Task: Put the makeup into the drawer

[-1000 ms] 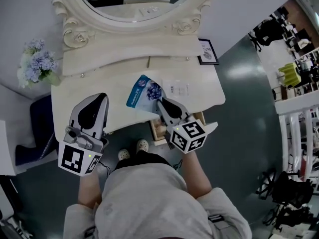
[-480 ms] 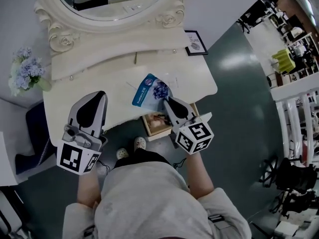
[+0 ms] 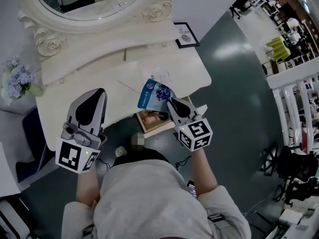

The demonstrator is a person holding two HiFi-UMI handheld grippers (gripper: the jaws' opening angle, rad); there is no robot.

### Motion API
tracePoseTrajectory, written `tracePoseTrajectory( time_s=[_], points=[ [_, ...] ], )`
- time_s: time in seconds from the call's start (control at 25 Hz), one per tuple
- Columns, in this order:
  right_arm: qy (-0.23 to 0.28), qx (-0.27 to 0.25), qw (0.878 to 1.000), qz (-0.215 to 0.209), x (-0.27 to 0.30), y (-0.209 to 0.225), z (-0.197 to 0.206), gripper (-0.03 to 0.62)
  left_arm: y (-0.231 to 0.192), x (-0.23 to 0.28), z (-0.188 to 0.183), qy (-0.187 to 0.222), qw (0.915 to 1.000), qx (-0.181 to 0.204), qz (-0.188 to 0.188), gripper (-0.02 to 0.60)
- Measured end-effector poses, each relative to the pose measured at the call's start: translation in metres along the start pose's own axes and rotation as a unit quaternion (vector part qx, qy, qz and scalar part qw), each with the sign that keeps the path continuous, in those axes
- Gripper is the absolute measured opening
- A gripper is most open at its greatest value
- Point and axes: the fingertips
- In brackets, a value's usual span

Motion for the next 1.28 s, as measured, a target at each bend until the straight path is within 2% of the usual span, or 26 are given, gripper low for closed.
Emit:
tracePoseTrajectory(
  time_s=[0.36, 0.64, 1.0, 1.28],
  points=[
    [-0.07, -0.04, 0.997, 0.003, 0.001, 0.014, 0.055, 0.043, 0.0, 0.004, 0.005, -0.01, 0.9999, 0.0, 0.003, 0.014],
    [-0.114, -0.091, 0.989, -0.017, 0.004, 0.017, 0.086, 0.043, -0.001, 0.004, 0.007, -0.015, 0.9999, 0.001, -0.002, 0.014],
    [-0.175, -0.138, 0.974, -0.049, 0.008, 0.015, 0.123, 0.043, -0.002, 0.001, 0.006, -0.02, 0.9997, 0.006, -0.011, 0.014],
    [-0.227, -0.197, 0.951, -0.072, 0.013, 0.015, 0.153, 0.043, -0.002, 0.001, 0.005, -0.022, 0.9996, 0.009, -0.017, 0.014]
  ],
)
Point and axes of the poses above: the fingertips, and each gripper's own axes: x forward along the fingers, y to its right, z out of its underside
